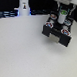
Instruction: Open the kcup holder, insert the kcup into the holder, and close the kcup holder
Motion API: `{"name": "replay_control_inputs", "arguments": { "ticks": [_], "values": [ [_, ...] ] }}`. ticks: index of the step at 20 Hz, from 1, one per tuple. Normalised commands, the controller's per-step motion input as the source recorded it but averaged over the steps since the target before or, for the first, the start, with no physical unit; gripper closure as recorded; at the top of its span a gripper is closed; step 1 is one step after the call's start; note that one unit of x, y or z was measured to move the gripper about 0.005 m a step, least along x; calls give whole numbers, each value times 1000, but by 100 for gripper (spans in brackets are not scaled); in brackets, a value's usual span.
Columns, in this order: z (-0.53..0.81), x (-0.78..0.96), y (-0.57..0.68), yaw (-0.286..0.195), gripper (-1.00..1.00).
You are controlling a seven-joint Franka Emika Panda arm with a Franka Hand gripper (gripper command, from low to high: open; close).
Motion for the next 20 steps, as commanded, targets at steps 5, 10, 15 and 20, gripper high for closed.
{"name": "replay_control_inputs", "arguments": {
  "ticks": [5, 10, 15, 20],
  "values": [
    [-268, -78, -49, 12, 100],
    [-165, -8, -12, -4, 100],
    [252, -293, 86, -1, 100],
    [233, -388, 0, -32, 100]
  ]
}}
